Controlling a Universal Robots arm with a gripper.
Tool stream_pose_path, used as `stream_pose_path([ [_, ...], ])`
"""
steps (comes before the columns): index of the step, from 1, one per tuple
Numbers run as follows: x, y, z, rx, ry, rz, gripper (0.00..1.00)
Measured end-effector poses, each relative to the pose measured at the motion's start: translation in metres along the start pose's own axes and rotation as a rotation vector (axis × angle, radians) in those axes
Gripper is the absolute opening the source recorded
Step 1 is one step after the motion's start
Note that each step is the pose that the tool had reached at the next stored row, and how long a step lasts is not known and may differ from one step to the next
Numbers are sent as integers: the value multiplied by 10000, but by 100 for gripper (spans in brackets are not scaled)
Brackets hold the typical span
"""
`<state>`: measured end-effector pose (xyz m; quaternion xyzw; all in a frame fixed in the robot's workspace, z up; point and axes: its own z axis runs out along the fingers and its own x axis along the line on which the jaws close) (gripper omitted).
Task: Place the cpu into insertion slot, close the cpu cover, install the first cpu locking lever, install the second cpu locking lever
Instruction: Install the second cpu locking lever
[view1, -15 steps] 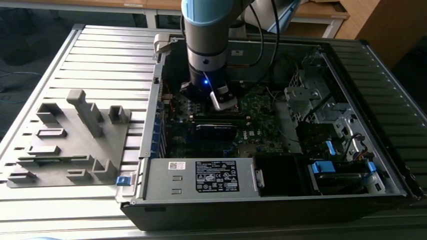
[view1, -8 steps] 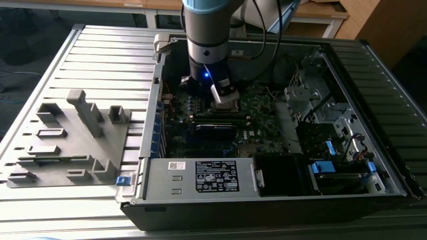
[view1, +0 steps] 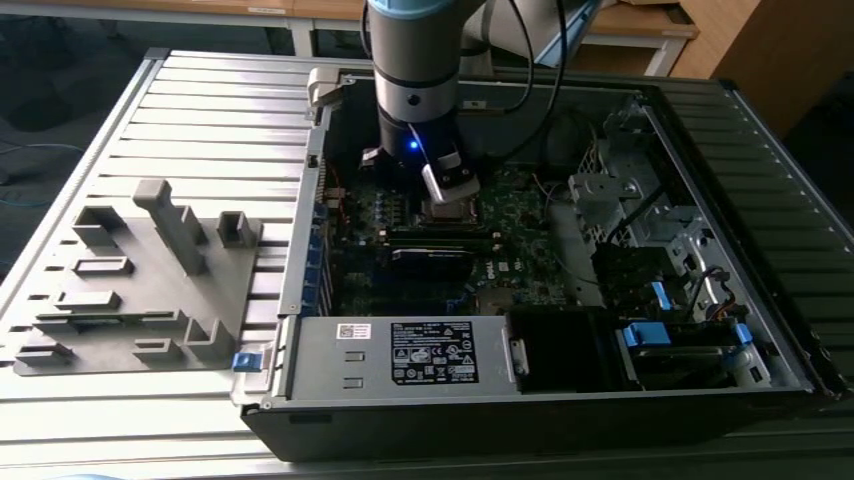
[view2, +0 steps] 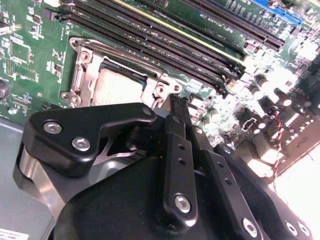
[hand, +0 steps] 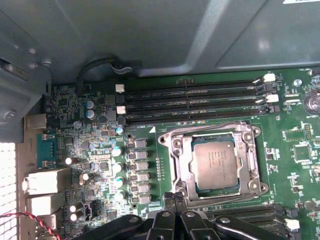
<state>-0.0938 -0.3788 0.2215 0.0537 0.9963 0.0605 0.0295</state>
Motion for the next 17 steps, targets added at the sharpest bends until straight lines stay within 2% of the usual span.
stream_pose_path([
  [13, -3, 7, -57, 0, 0, 0, 11],
  [15, -20, 9, -56, 3, 1, -2, 11],
  [17, -75, 18, -51, 5, -1, 1, 11],
])
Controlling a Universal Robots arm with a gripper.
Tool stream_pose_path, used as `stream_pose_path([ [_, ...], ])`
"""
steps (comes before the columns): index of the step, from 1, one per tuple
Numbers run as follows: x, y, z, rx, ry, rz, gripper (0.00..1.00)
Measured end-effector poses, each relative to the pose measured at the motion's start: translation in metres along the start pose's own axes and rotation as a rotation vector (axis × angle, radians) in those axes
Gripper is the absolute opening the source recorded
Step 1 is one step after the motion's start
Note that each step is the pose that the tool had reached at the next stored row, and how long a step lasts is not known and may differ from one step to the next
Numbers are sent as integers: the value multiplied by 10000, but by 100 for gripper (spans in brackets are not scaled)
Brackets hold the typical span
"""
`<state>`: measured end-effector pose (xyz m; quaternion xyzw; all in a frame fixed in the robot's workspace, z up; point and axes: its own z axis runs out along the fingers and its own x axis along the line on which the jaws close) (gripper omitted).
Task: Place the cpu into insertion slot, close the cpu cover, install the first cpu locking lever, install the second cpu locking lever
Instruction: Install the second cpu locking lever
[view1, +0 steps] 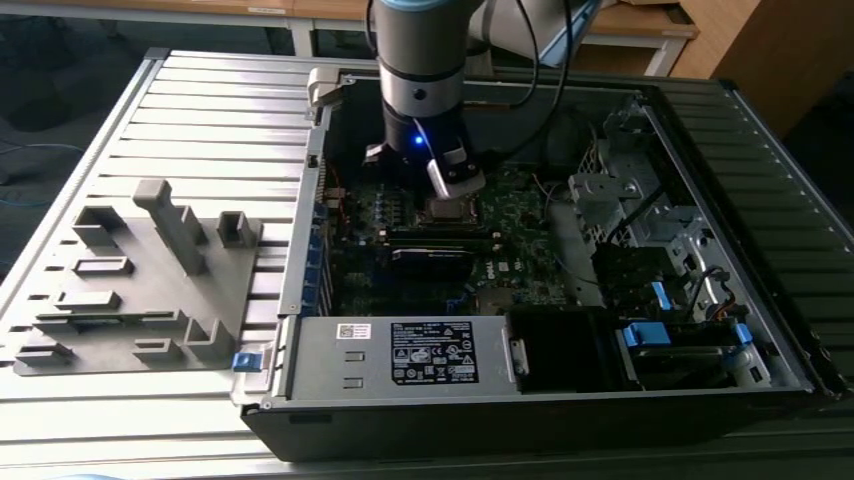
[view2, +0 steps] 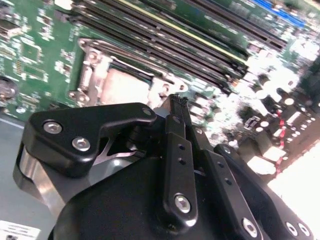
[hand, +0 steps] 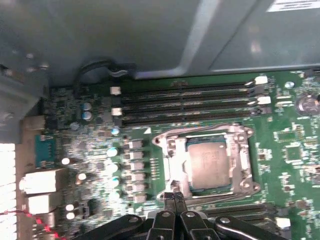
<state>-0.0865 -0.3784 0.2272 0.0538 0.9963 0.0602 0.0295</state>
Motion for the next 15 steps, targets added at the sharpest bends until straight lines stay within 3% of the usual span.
stream_pose_path([
  [8, -235, 51, 19, 92, -10, -8, 11],
  [12, -261, 82, 25, 191, -20, -12, 11],
  [15, -263, 111, 29, 204, -22, -14, 11],
])
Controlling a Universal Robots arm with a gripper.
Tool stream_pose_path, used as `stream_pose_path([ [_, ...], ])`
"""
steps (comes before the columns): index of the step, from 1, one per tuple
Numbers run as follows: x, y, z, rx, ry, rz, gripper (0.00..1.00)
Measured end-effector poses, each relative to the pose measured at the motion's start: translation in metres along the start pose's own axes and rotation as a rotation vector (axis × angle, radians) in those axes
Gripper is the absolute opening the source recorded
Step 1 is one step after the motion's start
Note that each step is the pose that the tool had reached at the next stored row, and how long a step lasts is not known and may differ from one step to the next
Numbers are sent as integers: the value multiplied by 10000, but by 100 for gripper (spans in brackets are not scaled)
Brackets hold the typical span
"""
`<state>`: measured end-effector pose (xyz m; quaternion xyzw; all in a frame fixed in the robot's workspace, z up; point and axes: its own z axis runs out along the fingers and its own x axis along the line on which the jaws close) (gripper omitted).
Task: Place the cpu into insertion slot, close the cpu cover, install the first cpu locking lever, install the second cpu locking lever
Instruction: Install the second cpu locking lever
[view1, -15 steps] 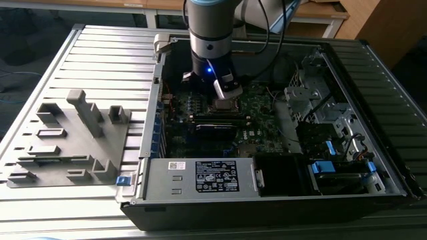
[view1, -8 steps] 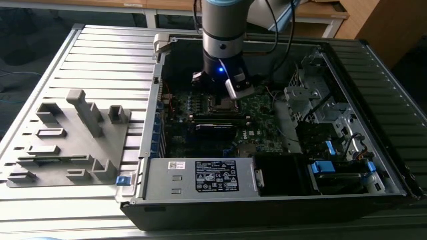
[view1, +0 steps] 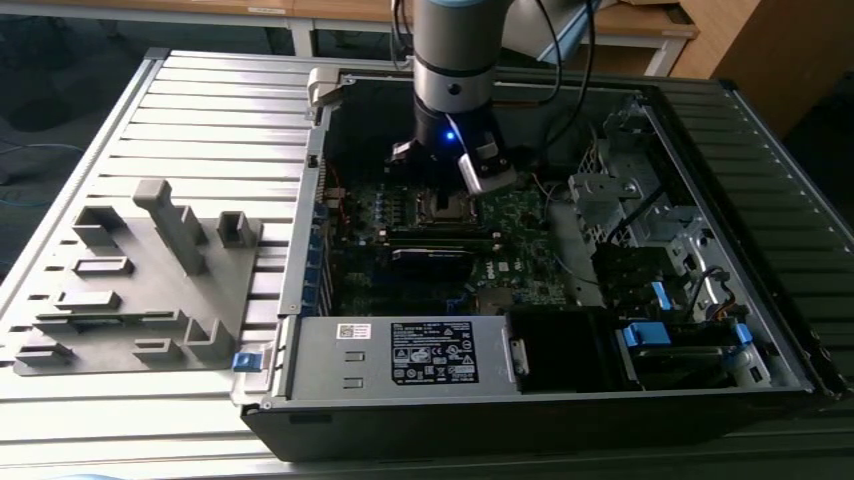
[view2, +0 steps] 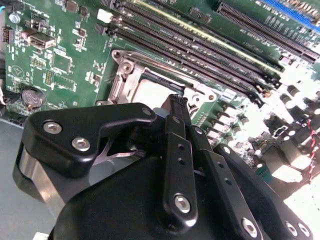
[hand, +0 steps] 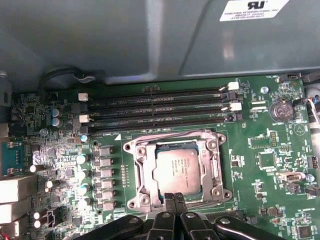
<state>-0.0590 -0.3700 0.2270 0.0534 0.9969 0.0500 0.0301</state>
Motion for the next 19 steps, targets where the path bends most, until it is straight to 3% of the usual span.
stream_pose_path([
  [2, -12, 19, 4, 19, -3, -4, 11],
  [6, -20, 68, 13, 226, -23, -15, 11],
  [7, -21, 71, 16, 247, -26, -17, 11],
  [19, -85, 107, 39, 355, -37, -24, 11],
])
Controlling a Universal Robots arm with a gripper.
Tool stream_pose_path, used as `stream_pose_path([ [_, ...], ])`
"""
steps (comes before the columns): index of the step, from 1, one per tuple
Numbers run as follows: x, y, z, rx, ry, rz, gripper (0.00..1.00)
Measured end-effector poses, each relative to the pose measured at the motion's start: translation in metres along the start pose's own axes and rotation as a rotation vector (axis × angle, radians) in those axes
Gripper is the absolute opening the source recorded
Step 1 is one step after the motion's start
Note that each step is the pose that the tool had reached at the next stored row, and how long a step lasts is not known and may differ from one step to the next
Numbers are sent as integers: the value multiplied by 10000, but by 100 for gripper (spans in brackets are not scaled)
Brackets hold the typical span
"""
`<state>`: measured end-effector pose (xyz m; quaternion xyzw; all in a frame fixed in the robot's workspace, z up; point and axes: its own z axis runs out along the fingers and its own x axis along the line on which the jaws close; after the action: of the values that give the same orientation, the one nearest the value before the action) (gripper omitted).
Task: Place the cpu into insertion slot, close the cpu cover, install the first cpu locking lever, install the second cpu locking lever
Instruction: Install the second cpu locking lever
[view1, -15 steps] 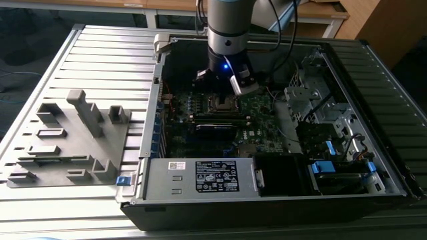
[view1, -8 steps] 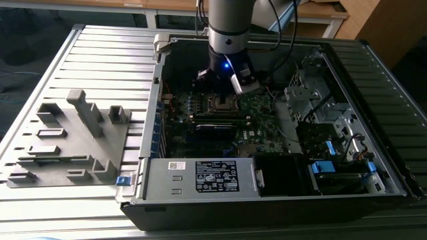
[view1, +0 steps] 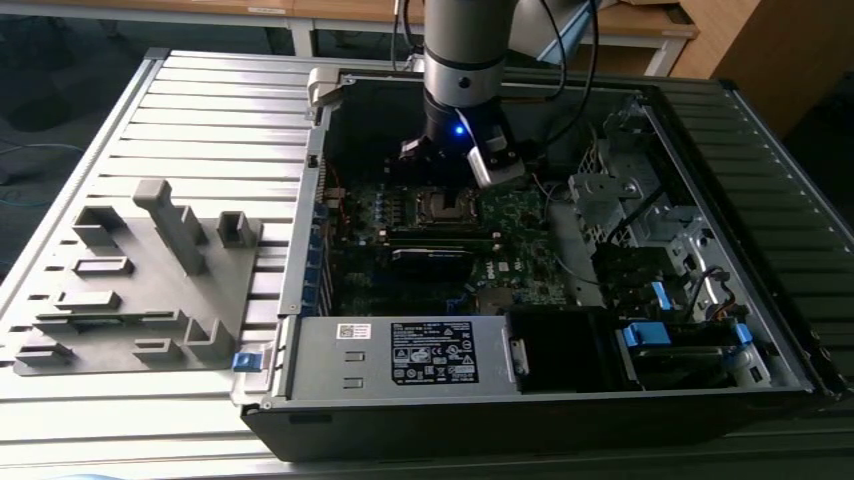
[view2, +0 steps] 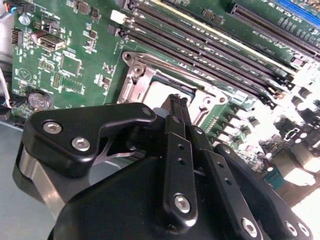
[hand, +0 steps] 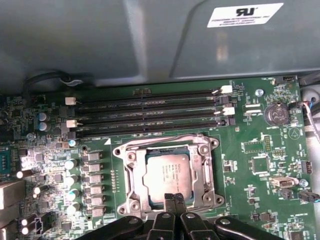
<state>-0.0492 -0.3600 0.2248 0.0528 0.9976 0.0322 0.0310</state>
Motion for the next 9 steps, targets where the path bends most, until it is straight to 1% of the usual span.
stream_pose_path([
  [5, -3, 3, 0, 0, 0, 1, 11],
  [9, -4, 7, -12, 0, 0, 0, 11],
])
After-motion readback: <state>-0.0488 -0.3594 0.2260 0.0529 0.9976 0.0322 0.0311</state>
